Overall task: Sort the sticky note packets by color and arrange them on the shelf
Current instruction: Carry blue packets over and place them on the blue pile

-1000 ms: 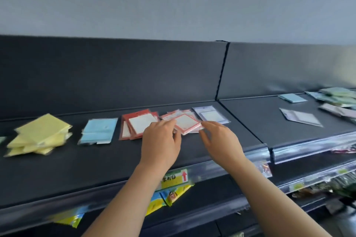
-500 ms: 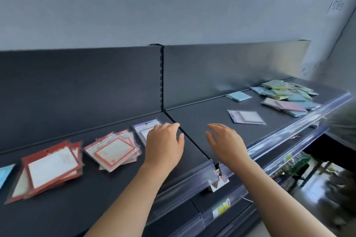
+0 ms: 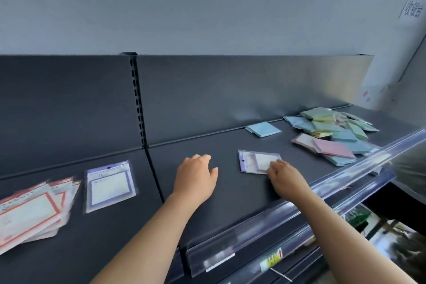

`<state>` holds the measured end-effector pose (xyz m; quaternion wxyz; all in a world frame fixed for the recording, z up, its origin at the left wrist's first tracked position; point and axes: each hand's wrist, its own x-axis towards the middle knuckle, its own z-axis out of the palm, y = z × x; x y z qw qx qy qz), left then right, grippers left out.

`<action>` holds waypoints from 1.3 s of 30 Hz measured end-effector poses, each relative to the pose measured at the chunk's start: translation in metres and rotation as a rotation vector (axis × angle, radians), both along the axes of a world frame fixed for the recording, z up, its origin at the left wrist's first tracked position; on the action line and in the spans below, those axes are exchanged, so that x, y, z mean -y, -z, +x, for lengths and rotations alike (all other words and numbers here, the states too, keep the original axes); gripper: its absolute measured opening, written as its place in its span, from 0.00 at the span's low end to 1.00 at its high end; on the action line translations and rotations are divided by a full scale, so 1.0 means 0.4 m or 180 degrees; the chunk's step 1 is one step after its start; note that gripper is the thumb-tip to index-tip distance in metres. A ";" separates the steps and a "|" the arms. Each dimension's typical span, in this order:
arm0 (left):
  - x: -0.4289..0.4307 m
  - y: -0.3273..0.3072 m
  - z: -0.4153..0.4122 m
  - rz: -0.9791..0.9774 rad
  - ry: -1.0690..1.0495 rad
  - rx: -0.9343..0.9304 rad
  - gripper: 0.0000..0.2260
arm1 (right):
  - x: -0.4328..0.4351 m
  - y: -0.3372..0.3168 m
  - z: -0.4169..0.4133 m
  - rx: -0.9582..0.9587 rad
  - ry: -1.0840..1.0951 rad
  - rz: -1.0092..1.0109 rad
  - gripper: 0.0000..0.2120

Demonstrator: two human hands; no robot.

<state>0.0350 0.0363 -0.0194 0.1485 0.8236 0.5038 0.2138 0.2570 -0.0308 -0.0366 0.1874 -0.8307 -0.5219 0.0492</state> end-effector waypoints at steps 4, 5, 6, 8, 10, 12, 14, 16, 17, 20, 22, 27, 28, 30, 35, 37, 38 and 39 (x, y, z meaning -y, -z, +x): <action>-0.039 0.019 0.107 -0.0555 -0.0123 0.0238 0.23 | -0.029 0.012 0.056 -0.0125 -0.0645 0.0053 0.13; -0.049 0.024 0.130 -0.0644 -0.0129 0.0207 0.27 | -0.036 0.011 0.060 -0.0235 -0.0806 0.0119 0.14; -0.057 0.028 0.149 -0.0664 -0.0143 0.0077 0.30 | -0.044 0.009 0.062 -0.0362 -0.0945 0.0157 0.15; -0.074 0.033 0.177 -0.0590 -0.0224 -0.0333 0.37 | -0.064 0.010 0.071 -0.0632 -0.1133 0.0140 0.15; -0.088 0.035 0.192 -0.0519 -0.0301 -0.0624 0.41 | -0.084 0.007 0.086 -0.0861 -0.1223 0.0141 0.17; -0.107 0.040 0.196 -0.0486 -0.0399 -0.0692 0.40 | -0.110 0.001 0.111 -0.0878 -0.1165 0.0244 0.18; -0.133 0.045 0.190 -0.0473 -0.0524 -0.0665 0.38 | -0.147 -0.003 0.146 -0.0682 -0.1016 0.0283 0.20; -0.160 0.050 0.183 -0.0460 -0.0669 -0.0660 0.39 | -0.193 -0.002 0.188 -0.0423 -0.0896 0.0156 0.22; -0.171 0.053 0.182 -0.0451 -0.0743 -0.0652 0.41 | -0.218 -0.002 0.208 -0.0261 -0.0867 0.0082 0.22; -0.188 0.061 0.187 -0.0380 -0.0902 -0.0611 0.43 | -0.290 0.006 0.249 0.0148 -0.0842 -0.0060 0.20; -0.188 0.066 0.193 -0.0289 -0.0948 -0.0603 0.41 | -0.322 0.023 0.263 0.0318 -0.0878 -0.0135 0.17; -0.186 0.074 0.200 -0.0113 -0.1020 -0.0476 0.34 | -0.313 0.038 0.239 0.0674 -0.0856 0.0134 0.10; -0.187 0.075 0.200 -0.0097 -0.1036 -0.0483 0.34 | -0.304 0.031 0.232 0.0788 -0.0863 0.0145 0.12; -0.189 0.078 0.200 -0.0055 -0.1038 -0.0570 0.34 | -0.294 0.019 0.226 0.0757 -0.0996 0.0251 0.13; -0.190 0.083 0.196 -0.0061 -0.1014 -0.0426 0.33 | -0.303 0.004 0.258 0.0242 -0.0938 -0.0354 0.30; -0.193 0.082 0.193 -0.0103 -0.1018 -0.0306 0.30 | -0.305 0.013 0.264 0.0101 -0.0966 -0.0425 0.32; -0.194 0.080 0.191 -0.0153 -0.1009 -0.0270 0.29 | -0.306 0.019 0.265 0.0033 -0.0945 -0.0367 0.32; -0.196 0.079 0.190 -0.0214 -0.0991 -0.0255 0.28 | -0.303 0.020 0.263 0.0008 -0.0900 -0.0326 0.33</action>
